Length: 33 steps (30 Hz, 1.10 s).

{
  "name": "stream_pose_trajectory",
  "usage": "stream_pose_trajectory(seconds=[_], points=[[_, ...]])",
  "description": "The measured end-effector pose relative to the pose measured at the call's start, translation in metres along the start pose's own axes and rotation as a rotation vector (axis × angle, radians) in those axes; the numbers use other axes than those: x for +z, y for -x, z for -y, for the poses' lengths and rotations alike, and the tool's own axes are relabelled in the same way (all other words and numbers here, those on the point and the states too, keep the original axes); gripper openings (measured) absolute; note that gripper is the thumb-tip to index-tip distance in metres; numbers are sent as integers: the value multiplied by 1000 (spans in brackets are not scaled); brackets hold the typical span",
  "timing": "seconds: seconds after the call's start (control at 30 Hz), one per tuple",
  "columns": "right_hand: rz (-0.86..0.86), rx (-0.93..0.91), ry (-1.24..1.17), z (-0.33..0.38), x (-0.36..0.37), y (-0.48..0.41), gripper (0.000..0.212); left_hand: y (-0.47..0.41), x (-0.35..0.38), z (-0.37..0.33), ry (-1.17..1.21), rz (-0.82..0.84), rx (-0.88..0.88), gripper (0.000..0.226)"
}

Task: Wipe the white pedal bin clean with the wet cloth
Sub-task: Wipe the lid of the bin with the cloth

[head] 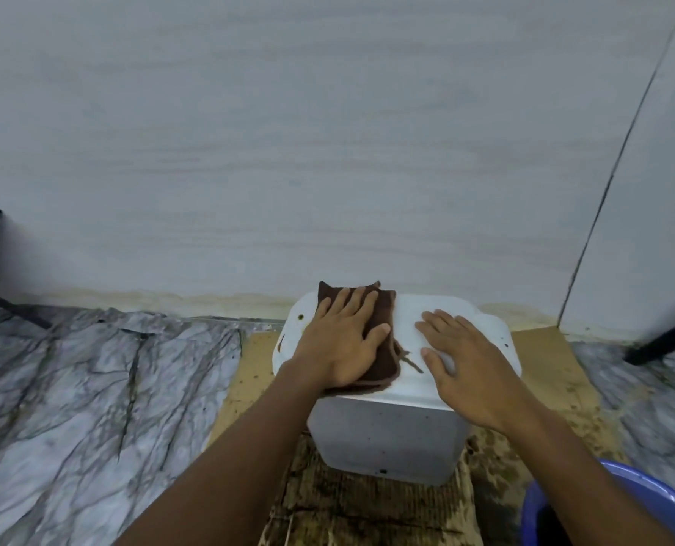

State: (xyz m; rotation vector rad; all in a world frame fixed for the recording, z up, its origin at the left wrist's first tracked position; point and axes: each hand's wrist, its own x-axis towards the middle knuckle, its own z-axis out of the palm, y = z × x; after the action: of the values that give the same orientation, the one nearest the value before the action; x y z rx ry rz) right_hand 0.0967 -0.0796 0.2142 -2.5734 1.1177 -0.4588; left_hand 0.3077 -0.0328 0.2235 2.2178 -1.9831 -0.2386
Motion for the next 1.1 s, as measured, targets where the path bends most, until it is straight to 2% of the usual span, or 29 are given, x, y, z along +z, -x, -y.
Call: stream_pose_trajectory(seconds=[0.17,0.27,0.37,0.5,0.67,0.77,0.9,1.1], points=[[28,12,47,4,2,-2,65,33,6,12,-26,-54,-127,65],[23,18,57,8,3,-2,52,51,12,-12,-53,-53,-36,62],[9,26,40,9,2,-2,50,25,9,-22,-39,-20,61,62],[13,14,40,8,1,-1,50,-4,-2,8,-6,-3,-57,65],[46,15,15,3,0,-1,50,33,4,28,-44,-67,-181,65],[63,33,-11,2,0,-1,50,57,16,1,-71,-104,-96,66],[56,16,16,2,-1,-2,49,31,18,-28,-49,-70,61,63],[56,1,-1,3,-1,-1,49,14,-1,21,-33,-49,-111,70]])
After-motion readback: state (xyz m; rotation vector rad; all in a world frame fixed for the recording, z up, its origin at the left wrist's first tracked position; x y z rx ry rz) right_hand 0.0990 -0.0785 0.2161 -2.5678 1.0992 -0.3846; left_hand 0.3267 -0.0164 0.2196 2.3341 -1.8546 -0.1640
